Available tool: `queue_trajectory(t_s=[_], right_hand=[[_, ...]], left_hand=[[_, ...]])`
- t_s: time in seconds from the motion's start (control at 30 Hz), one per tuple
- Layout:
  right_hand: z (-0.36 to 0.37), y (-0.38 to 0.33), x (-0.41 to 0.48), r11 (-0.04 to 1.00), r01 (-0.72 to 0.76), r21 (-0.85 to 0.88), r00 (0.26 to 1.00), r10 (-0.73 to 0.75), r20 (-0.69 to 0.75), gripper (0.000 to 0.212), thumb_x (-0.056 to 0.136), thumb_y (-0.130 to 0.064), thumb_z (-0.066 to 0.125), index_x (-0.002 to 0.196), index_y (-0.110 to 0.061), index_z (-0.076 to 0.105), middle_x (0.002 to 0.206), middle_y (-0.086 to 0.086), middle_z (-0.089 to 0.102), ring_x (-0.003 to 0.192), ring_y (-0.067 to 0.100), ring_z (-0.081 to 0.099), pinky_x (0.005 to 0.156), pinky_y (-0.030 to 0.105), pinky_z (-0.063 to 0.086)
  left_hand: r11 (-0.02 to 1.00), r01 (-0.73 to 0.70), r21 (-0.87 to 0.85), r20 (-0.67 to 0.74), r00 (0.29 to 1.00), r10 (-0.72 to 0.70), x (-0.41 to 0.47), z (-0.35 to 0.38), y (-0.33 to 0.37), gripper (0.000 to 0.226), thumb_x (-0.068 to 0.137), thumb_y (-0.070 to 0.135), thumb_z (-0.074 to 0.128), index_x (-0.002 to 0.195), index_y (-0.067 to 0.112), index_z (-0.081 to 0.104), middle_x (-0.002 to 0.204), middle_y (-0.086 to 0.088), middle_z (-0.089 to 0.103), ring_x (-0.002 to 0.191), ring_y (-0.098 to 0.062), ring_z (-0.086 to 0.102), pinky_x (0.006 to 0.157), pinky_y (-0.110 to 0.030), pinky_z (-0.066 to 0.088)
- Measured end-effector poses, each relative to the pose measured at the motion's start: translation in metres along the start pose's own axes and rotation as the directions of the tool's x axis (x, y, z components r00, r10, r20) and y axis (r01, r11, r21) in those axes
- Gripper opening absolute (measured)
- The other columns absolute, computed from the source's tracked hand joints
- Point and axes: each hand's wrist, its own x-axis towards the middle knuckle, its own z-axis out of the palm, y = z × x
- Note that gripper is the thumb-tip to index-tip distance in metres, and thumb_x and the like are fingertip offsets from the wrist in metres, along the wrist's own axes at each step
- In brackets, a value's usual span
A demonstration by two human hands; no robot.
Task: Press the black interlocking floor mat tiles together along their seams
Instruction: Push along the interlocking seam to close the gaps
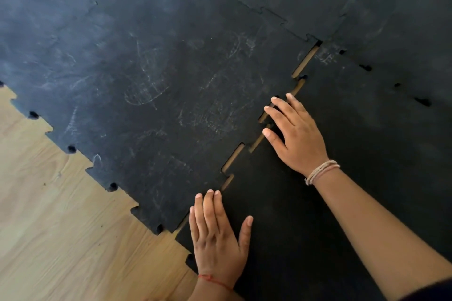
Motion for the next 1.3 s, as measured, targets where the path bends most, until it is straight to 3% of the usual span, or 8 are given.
queue_trajectory(t_s=[0.27, 0.4, 0.5, 0.7, 1.13, 1.2, 1.27, 1.3], right_hand=[[0.0, -0.001, 0.008, 0.996, 0.061, 0.069, 0.997, -0.064, 0.043, 0.05, 0.085, -0.039, 0.044, 0.124, -0.009, 0.054, 0.138, 0.015, 0.047, 0.131, 0.044, 0.03, 0.104, 0.049, 0.026], [-0.007, 0.001, 0.005, 0.992, 0.032, 0.122, 0.991, -0.048, 0.126, 0.054, 0.087, -0.036, 0.05, 0.134, -0.01, 0.043, 0.148, 0.012, 0.033, 0.137, 0.041, 0.016, 0.107, 0.053, 0.021], [-0.008, 0.0, -0.003, 0.999, 0.033, 0.033, 0.985, -0.038, 0.168, 0.062, 0.091, -0.046, 0.034, 0.142, -0.01, 0.028, 0.153, 0.009, 0.02, 0.141, 0.032, 0.006, 0.112, 0.045, 0.014], [0.01, -0.038, -0.048, 0.948, 0.316, -0.045, 0.931, -0.301, 0.204, 0.052, 0.097, -0.035, 0.025, 0.142, -0.009, 0.025, 0.151, 0.007, 0.02, 0.141, 0.023, 0.012, 0.114, 0.039, 0.013], [0.019, -0.038, -0.046, 0.936, 0.349, -0.043, 0.889, -0.316, 0.333, 0.054, 0.098, -0.038, 0.013, 0.143, -0.009, 0.022, 0.151, 0.007, 0.021, 0.141, 0.02, 0.013, 0.112, 0.038, 0.015], [0.016, -0.038, -0.043, 0.972, 0.234, 0.008, 0.939, -0.228, 0.258, 0.055, 0.097, -0.041, 0.012, 0.143, -0.009, 0.018, 0.152, 0.006, 0.017, 0.141, 0.018, 0.008, 0.112, 0.037, 0.013], [0.013, -0.034, -0.031, 0.994, -0.112, -0.003, 0.988, 0.111, 0.11, 0.062, 0.094, -0.047, 0.013, 0.143, -0.01, 0.004, 0.152, 0.007, 0.004, 0.141, 0.019, -0.003, 0.115, 0.038, 0.004], [0.012, -0.032, -0.021, 0.955, -0.295, -0.02, 0.954, 0.296, 0.049, 0.068, 0.092, -0.052, 0.012, 0.141, -0.009, -0.003, 0.153, 0.01, -0.002, 0.14, 0.02, -0.008, 0.115, 0.038, 0.0]], left_hand=[[1.0, -0.016, 0.002, -0.047, 0.999, 0.016, 0.007, -0.002, -0.012, 0.077, 0.089, 0.06, 0.023, 0.132, -0.003, 0.031, 0.143, -0.017, 0.023, 0.137, -0.032, 0.01, 0.113, -0.042, 0.002], [1.0, -0.017, 0.001, -0.005, 1.0, 0.017, 0.007, -0.006, -0.014, 0.079, 0.089, 0.06, 0.02, 0.137, -0.003, 0.026, 0.147, -0.016, 0.018, 0.138, -0.031, 0.007, 0.113, -0.042, 0.003], [0.999, -0.036, -0.005, -0.013, 0.999, 0.036, 0.009, -0.007, -0.007, 0.076, 0.091, 0.055, 0.02, 0.14, -0.002, 0.019, 0.151, -0.014, 0.01, 0.138, -0.03, 0.006, 0.113, -0.04, 0.001], [0.955, -0.293, 0.047, 0.109, 0.952, 0.287, 0.025, -0.002, 0.012, 0.068, 0.094, 0.049, 0.017, 0.143, 0.003, 0.01, 0.152, -0.01, -0.006, 0.139, -0.024, 0.003, 0.112, -0.035, -0.002], [0.955, -0.293, 0.037, 0.129, 0.949, 0.286, 0.024, 0.007, 0.007, 0.065, 0.095, 0.045, 0.021, 0.143, 0.003, 0.013, 0.152, -0.01, -0.003, 0.139, -0.023, 0.005, 0.112, -0.036, 0.001], [0.982, -0.191, -0.009, 0.105, 0.976, 0.19, 0.017, 0.006, 0.002, 0.063, 0.095, 0.045, 0.018, 0.143, 0.004, 0.011, 0.153, -0.008, -0.004, 0.139, -0.023, 0.005, 0.112, -0.035, 0.0], [0.997, 0.019, -0.068, 0.061, 0.998, -0.015, 0.007, 0.003, -0.003, 0.066, 0.094, 0.048, 0.015, 0.143, 0.004, 0.009, 0.153, -0.007, -0.007, 0.139, -0.025, 0.004, 0.112, -0.035, -0.001], [0.99, 0.112, -0.09, 0.052, 0.993, -0.108, 0.003, 0.002, -0.004, 0.069, 0.094, 0.05, 0.014, 0.143, 0.003, 0.008, 0.153, -0.007, -0.008, 0.139, -0.026, 0.004, 0.113, -0.036, -0.001]])
